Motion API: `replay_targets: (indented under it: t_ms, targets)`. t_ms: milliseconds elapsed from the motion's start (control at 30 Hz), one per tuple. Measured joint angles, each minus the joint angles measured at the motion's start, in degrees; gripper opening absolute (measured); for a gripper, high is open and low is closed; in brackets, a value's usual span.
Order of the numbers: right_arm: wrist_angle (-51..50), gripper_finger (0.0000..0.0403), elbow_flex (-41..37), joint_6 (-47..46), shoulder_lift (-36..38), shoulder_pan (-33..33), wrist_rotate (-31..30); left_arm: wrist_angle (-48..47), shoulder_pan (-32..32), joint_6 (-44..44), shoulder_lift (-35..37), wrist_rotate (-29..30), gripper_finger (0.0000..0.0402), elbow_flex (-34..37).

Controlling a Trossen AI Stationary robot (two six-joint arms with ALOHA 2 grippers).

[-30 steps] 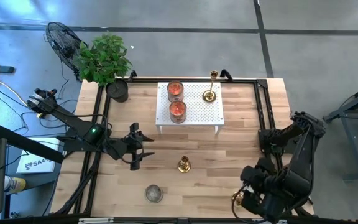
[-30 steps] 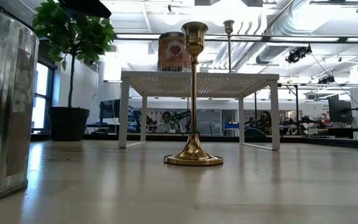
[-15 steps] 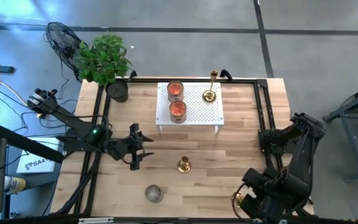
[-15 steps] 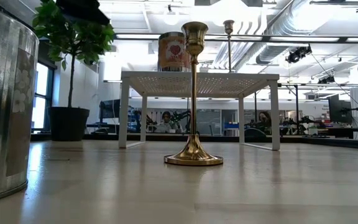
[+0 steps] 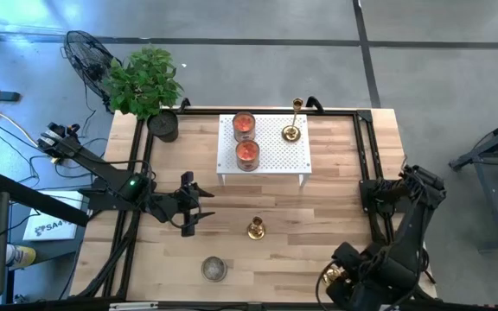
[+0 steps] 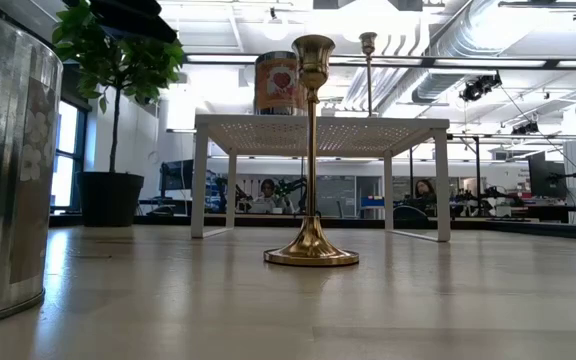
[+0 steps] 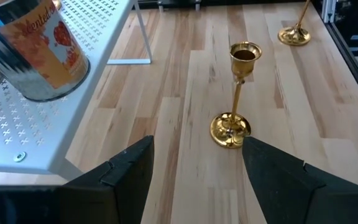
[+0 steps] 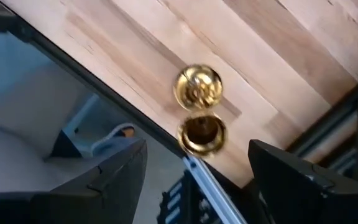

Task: Pick & Place candle stick holders
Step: Put the bottom gold candle holder on the shelf

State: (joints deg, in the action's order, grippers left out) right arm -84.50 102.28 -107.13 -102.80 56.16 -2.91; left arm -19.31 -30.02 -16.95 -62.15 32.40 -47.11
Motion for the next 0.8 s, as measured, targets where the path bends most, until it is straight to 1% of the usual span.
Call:
replay_targets:
  t_ms: [133,367,500,633,800]
  targets:
    - [-0.6,0.0275,0.0,0.4,0.0,0.0,-2.6,0.0,0.0,0.0,0.0,-0.1,0.0239,0.0]
    - [-1.3,0.0275,0.0,-0.9,0.0,0.0,-3.1,0.0,0.0,0.0,0.0,-0.5,0.0239,0.0]
    - [-0.4,0.0275,0.0,-0.9,0.0,0.0,-4.7,-0.1,0.0,0.0,0.0,-0.5,0.0239,0.0]
    - [-0.7,0.0275,0.0,-0.9,0.0,0.0,-4.5,-0.1,0.0,0.0,0.0,-0.5,0.0239,0.0]
    - [-1.1,0.0275,0.0,-0.6,-1.2,0.0,-2.4,-0.1,0.0,-0.1,0.0,-1.3,0.0239,0.0]
